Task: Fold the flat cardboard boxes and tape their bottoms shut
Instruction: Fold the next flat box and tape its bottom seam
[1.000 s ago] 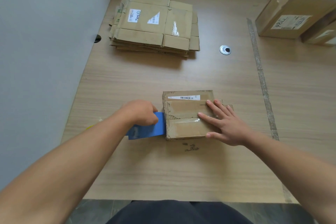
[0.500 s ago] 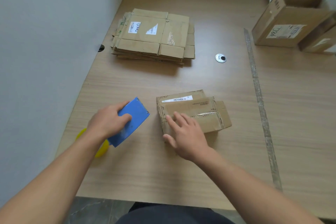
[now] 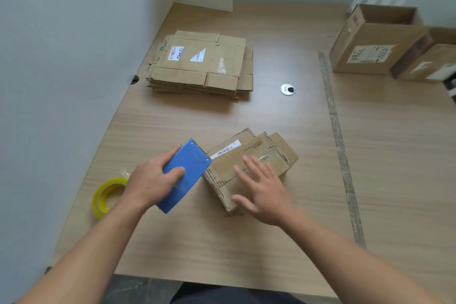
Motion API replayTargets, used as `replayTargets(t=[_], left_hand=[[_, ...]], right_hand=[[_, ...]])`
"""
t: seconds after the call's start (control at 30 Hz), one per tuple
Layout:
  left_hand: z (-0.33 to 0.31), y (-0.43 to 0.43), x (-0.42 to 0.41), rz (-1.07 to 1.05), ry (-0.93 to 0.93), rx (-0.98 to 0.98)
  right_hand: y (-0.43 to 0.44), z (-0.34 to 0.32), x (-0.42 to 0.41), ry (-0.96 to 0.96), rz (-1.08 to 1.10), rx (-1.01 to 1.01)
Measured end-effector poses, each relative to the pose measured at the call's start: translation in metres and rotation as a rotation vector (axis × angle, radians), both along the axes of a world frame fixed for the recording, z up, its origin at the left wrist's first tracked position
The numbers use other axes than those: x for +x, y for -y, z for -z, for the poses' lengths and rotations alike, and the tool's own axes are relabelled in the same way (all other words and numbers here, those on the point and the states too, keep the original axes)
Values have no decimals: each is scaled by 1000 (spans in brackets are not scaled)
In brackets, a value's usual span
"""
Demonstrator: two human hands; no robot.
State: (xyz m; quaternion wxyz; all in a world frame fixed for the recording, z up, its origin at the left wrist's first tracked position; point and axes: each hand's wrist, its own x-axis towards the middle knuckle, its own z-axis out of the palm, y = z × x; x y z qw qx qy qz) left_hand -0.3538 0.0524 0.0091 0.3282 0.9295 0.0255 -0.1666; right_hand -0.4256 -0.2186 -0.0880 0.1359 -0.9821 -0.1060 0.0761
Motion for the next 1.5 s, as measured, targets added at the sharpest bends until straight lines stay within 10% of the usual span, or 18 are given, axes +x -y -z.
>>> replayTargets(t=[0.87,1.5], left_hand=[[-5,12,-21,-17,117,16],[7,3,-48,666,592,129]], right_hand=[[-11,-19,13,-137,153,-1],[47,-23,7,-243,-110,-93]])
